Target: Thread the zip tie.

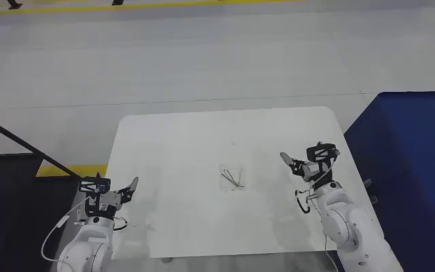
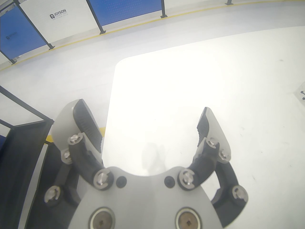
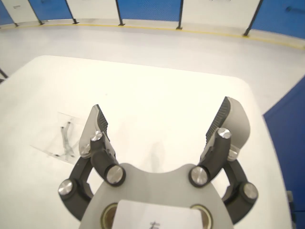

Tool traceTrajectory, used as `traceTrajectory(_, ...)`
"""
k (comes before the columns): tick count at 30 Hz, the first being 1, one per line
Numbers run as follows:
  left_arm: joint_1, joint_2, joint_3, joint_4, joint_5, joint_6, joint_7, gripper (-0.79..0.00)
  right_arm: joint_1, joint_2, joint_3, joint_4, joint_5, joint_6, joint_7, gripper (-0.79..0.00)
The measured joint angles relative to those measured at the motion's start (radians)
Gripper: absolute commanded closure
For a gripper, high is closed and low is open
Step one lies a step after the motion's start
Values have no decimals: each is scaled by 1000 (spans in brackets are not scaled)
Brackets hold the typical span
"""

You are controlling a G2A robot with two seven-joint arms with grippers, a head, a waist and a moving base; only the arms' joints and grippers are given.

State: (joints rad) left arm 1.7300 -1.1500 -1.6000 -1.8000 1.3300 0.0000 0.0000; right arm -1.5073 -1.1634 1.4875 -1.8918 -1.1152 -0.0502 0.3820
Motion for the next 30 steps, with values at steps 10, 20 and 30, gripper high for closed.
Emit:
traceTrajectory(10, 0, 0, 0, 0, 0, 0, 0, -785, 129, -6, -58, 10, 176, -56, 324, -785)
traceTrajectory(20, 0, 0, 0, 0, 0, 0, 0, -785, 486, -34, -265, 142, 195, 15, 732, -785)
traceTrajectory(30, 0, 0, 0, 0, 0, 0, 0, -785, 888, -107, -494, 453, 482, 66, 1018, -785)
